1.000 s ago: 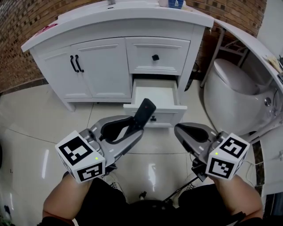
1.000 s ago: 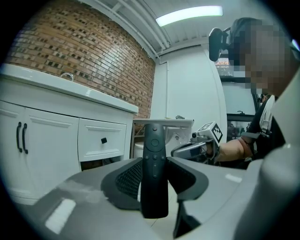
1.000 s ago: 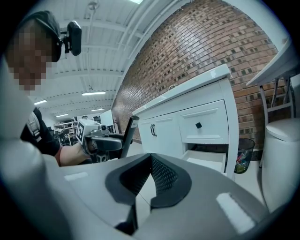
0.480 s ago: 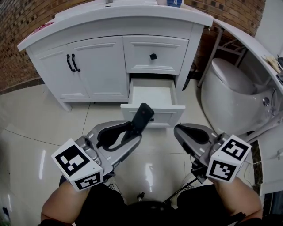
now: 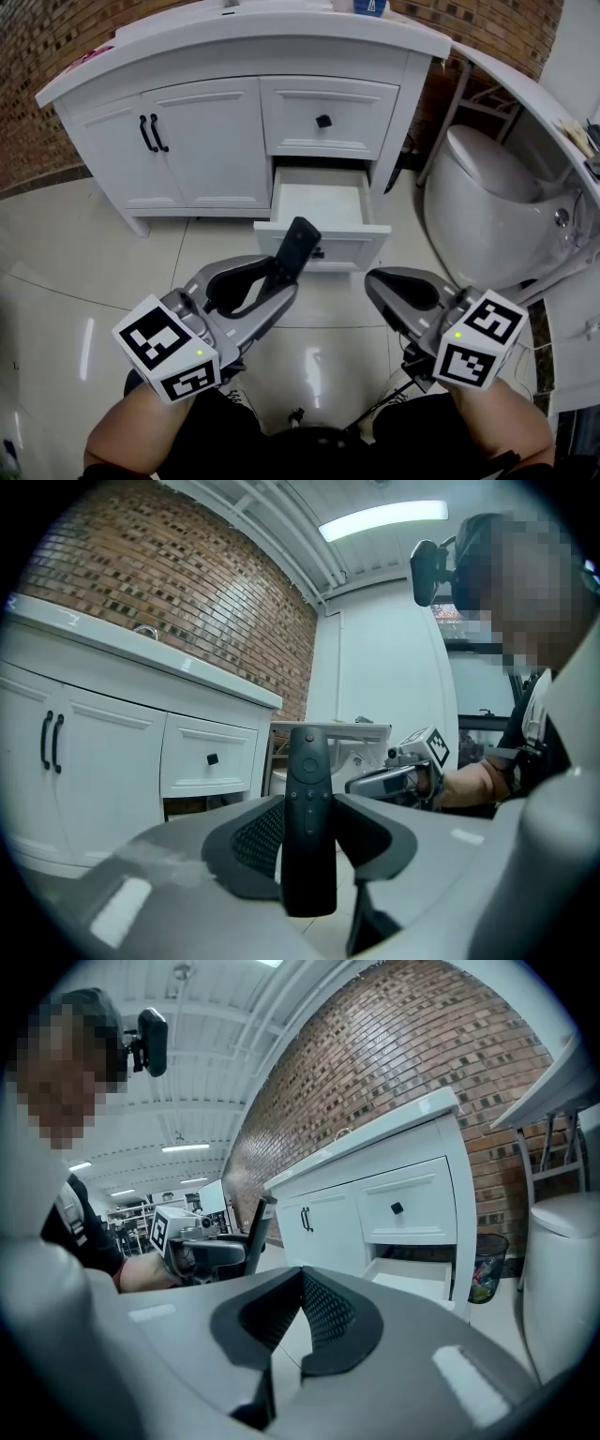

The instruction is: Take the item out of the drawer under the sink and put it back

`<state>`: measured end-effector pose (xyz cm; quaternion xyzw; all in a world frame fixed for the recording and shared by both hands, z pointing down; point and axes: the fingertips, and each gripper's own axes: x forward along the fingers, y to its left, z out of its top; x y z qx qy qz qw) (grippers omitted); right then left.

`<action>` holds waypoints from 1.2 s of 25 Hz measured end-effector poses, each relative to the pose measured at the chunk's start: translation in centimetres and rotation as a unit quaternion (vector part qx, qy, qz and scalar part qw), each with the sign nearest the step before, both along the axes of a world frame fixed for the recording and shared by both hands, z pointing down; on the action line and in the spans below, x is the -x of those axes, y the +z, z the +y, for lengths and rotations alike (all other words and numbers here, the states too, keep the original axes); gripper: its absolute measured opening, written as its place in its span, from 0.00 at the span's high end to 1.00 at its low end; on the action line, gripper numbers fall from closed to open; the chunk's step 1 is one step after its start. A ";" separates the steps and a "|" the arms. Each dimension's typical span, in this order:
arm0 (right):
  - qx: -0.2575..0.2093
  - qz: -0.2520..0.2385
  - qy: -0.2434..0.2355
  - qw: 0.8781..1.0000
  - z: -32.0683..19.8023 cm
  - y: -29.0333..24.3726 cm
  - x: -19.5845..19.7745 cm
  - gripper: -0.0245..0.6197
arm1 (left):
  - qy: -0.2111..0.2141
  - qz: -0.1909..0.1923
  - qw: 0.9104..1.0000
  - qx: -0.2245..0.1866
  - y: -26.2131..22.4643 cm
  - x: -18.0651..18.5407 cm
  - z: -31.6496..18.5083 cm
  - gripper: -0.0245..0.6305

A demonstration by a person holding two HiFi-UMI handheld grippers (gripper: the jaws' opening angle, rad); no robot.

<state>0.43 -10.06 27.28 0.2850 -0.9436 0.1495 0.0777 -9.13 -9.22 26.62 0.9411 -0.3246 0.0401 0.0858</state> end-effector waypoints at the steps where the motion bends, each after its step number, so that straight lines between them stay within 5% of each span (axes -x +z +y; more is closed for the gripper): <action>1: 0.000 0.000 0.000 1.000 0.0 0.0 0.0 0.96 | -0.002 0.002 1.000 0.002 0.0 0.1 -0.1 0.70; 30: 0.008 0.008 -0.008 1.000 0.6 0.7 0.7 0.96 | -0.013 0.012 1.000 0.005 0.0 0.4 -0.7 0.70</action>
